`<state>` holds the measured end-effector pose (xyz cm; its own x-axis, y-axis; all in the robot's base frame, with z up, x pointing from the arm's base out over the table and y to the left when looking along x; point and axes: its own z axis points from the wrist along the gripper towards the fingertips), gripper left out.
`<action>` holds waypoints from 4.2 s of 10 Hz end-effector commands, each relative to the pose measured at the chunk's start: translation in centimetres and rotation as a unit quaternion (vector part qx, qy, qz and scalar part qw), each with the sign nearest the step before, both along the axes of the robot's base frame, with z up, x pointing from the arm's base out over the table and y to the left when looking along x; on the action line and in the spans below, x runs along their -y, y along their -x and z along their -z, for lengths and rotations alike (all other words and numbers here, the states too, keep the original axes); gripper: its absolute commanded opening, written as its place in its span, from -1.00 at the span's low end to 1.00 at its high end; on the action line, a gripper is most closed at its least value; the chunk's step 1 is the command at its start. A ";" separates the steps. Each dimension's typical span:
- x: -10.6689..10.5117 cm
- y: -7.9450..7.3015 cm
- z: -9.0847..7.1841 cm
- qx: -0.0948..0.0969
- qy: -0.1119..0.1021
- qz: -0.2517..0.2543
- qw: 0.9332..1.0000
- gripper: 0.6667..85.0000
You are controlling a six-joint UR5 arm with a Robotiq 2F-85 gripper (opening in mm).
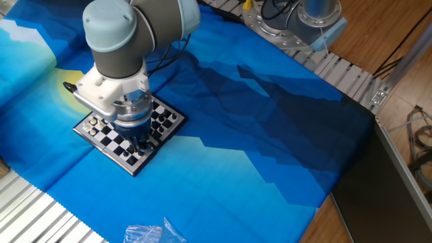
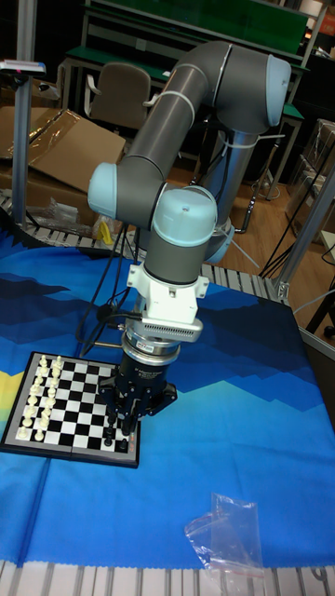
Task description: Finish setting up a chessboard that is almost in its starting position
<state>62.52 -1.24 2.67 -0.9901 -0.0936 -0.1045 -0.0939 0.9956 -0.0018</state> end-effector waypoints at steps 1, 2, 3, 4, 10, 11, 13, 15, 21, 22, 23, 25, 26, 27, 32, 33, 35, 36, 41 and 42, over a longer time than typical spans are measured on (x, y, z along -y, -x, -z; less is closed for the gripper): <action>0.2 0.1 0.0 -0.003 -0.007 -0.004 1.000 -0.85; 0.5 0.5 -0.1 -0.012 -0.004 -0.016 1.000 -0.76; 0.7 0.5 -0.1 -0.013 -0.003 -0.017 1.000 -0.75; 0.7 0.5 -0.1 -0.013 -0.002 -0.018 1.000 -0.75; 0.4 0.4 -0.1 -0.014 -0.004 -0.020 1.000 -0.73; 0.4 0.4 -0.1 -0.014 -0.004 -0.020 1.000 -0.72; 0.4 0.4 -0.1 -0.015 -0.004 -0.022 1.000 -0.69; 0.5 0.5 -0.1 -0.016 -0.005 -0.024 1.000 -0.67; 0.4 0.6 -0.1 -0.019 -0.005 -0.030 0.999 -0.60; 0.4 0.6 -0.1 -0.019 -0.006 -0.031 0.999 -0.60; 0.4 0.6 -0.1 -0.019 -0.006 -0.032 0.999 -0.60; 0.4 0.6 0.0 -0.020 -0.006 -0.035 0.999 -0.57; 0.4 0.6 0.0 -0.020 -0.006 -0.036 0.999 -0.57; 0.4 0.6 0.0 -0.019 -0.006 -0.037 0.999 -0.57; 0.3 0.8 0.0 -0.023 -0.009 -0.047 0.999 -0.49; 0.3 0.7 0.1 -0.023 -0.009 -0.047 0.999 -0.49; 0.3 0.8 0.1 -0.024 -0.009 -0.050 0.998 -0.47; 0.3 0.8 0.1 -0.024 -0.008 -0.050 0.998 -0.46; 0.2 0.6 -0.2 -0.022 -0.008 -0.046 0.999 -0.45; 0.2 0.6 -0.3 -0.022 -0.008 -0.045 0.999 -0.45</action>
<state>61.75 -1.59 2.66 -0.9797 -0.1920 -0.0574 -0.1929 0.9811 0.0113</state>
